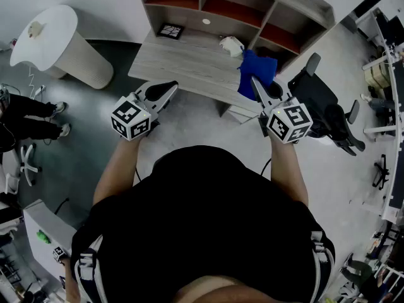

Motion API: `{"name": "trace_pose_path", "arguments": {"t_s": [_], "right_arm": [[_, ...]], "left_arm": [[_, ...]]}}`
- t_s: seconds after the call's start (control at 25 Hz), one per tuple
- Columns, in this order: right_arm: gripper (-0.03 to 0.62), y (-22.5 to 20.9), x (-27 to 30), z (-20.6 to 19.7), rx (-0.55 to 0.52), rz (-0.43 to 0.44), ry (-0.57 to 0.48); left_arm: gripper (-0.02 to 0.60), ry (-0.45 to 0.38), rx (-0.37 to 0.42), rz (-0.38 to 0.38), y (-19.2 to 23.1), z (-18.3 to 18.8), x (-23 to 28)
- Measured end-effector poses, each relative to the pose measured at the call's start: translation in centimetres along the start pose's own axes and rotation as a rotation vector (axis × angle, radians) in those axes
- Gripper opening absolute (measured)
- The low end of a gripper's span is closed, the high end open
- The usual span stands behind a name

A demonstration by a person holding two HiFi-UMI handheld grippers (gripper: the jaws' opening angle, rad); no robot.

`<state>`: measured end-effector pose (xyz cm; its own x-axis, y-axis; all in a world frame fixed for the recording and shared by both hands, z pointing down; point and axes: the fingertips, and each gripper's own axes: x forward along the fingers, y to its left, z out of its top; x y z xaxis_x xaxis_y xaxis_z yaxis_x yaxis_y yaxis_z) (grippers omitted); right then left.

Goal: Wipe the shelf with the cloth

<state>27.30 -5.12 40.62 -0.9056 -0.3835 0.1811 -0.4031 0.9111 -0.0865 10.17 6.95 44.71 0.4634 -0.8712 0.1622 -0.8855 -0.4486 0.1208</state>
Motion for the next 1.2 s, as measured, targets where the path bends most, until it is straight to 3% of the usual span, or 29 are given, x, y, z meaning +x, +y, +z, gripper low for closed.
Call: {"name": "trace_pose_path", "arguments": {"t_s": [0.48,0.68,0.92,1.08,1.2], "right_arm": [[0.057,-1.2,-0.1,-0.3,0.022,0.037,-0.013],[0.057,-1.4,0.5,0.1,0.035,0.062,-0.02],[0.057,-0.1,2.6,0.6,0.028,0.109,-0.012],[0.057,0.5,4.2,0.4,0.009,0.131,0.003],[0.057,0.9,5.5,0.2,0.008,0.137,0.007]], "left_arm": [[0.017,-0.028,0.04,-0.047,-2.2,0.9,2.5],[0.017,-0.019,0.041,-0.029,-2.2,0.6,2.9],[0.017,-0.015,0.016,0.012,-0.7,0.2,1.9],[0.017,-0.053,-0.005,-0.005,0.1,0.5,0.9],[0.017,-0.03,-0.008,0.016,1.4,-0.1,0.2]]}}
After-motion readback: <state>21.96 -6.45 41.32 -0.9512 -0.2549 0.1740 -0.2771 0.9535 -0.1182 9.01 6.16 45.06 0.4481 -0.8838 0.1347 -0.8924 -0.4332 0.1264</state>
